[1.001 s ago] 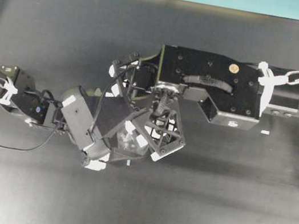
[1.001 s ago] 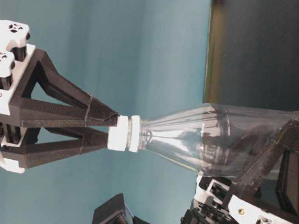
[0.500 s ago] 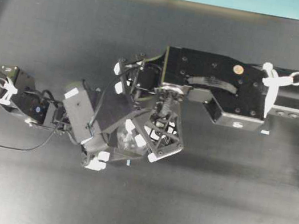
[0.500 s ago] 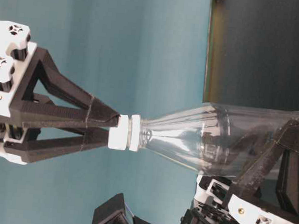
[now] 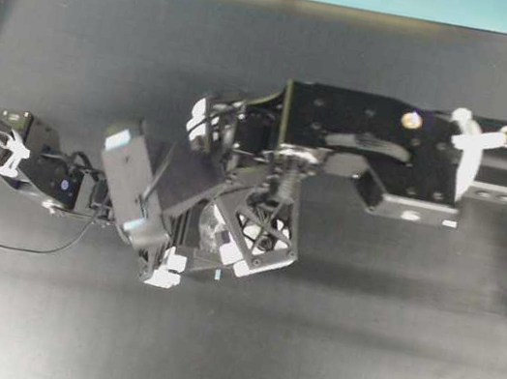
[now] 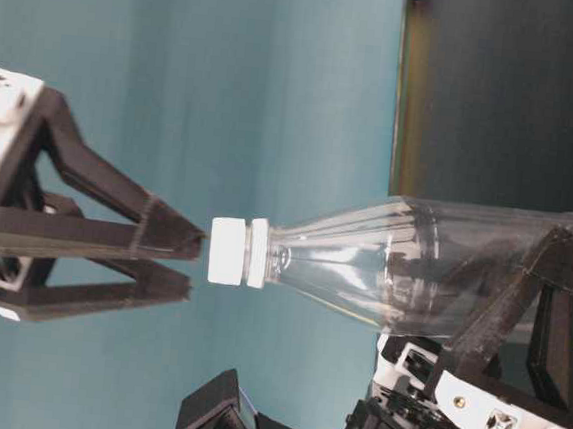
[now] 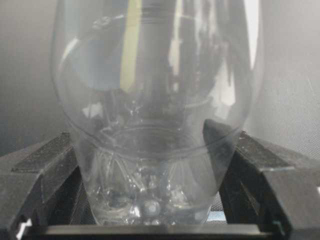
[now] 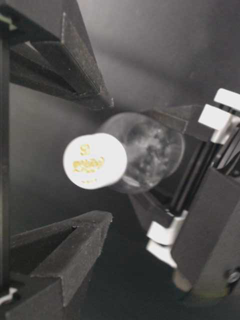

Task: Open the bottle cap by holding the bottle with the left arm and twisting the cap with the right arm.

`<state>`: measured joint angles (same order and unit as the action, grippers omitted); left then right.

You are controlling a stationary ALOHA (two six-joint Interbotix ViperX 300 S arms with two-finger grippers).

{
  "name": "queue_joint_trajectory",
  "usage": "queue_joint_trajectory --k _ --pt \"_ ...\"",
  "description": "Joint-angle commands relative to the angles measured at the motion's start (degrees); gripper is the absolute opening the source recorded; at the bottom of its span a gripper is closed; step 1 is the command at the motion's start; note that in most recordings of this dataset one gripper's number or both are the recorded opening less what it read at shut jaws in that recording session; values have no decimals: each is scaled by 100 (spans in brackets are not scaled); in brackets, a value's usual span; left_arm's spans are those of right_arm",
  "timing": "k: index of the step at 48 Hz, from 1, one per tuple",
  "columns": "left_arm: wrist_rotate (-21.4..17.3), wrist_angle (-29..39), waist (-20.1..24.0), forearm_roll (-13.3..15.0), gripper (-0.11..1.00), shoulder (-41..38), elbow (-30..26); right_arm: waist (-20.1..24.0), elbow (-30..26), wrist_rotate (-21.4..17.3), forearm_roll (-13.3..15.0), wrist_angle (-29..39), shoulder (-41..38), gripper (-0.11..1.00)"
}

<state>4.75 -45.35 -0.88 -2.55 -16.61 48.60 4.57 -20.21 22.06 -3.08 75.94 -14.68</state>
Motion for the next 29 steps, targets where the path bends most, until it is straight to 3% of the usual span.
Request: queue_joint_trajectory --k 1,7,14,16,21,29 --pt "18 9 -18 -9 81 35 -44 211 -237 -606 9 26 255 79" --pt "26 26 -18 -18 81 26 -44 264 -686 -2083 18 132 229 79" --pt "35 141 -35 -9 81 35 -44 149 -1310 -4465 53 615 -44 78" --pt "44 185 -44 -9 81 35 -44 132 -1433 -4975 53 861 -132 78" --pt "44 237 -53 -9 81 70 -35 132 -1582 -5739 62 1503 -290 78" --pt "35 237 -53 -9 81 88 -35 202 -1626 -6311 70 1837 -483 77"
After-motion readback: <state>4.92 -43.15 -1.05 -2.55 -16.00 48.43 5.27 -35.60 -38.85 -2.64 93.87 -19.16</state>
